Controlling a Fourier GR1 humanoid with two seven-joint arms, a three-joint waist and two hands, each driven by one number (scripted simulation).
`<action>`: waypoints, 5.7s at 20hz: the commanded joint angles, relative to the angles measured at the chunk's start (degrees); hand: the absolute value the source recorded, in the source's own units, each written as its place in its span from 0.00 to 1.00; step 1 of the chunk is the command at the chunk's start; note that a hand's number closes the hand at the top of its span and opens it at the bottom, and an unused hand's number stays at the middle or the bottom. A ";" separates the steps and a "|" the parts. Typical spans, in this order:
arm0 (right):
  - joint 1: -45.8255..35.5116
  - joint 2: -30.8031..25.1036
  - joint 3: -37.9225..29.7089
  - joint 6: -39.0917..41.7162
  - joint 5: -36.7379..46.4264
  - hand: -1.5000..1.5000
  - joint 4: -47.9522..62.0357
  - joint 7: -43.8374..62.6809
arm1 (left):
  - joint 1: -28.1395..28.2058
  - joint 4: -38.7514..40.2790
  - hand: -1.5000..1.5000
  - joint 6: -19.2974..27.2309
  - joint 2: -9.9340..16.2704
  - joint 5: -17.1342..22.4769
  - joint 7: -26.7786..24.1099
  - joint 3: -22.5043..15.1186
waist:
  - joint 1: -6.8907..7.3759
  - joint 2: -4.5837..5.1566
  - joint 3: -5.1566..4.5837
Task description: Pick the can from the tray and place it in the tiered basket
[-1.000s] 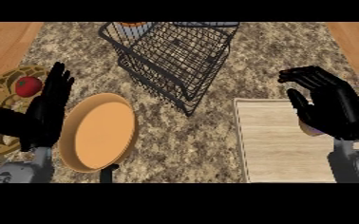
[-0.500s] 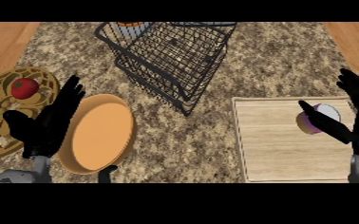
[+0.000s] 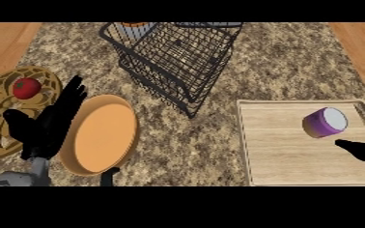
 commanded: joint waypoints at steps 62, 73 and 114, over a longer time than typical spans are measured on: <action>-3.69 19.14 12.80 12.10 42.34 1.00 13.46 14.70 | 1.82 -0.06 0.50 -10.67 -9.72 -9.75 2.82 10.50 | 0.28 0.06 0.41; -4.73 24.17 9.51 -0.95 35.84 1.00 -15.20 11.08 | -1.15 0.55 0.50 -10.54 -8.67 -9.28 4.49 12.49 | -0.42 -0.13 0.40; -63.95 42.90 21.99 -0.67 34.30 1.00 35.81 36.36 | -1.00 1.17 0.50 -13.63 -12.62 -12.32 3.58 12.93 | 1.30 0.30 0.40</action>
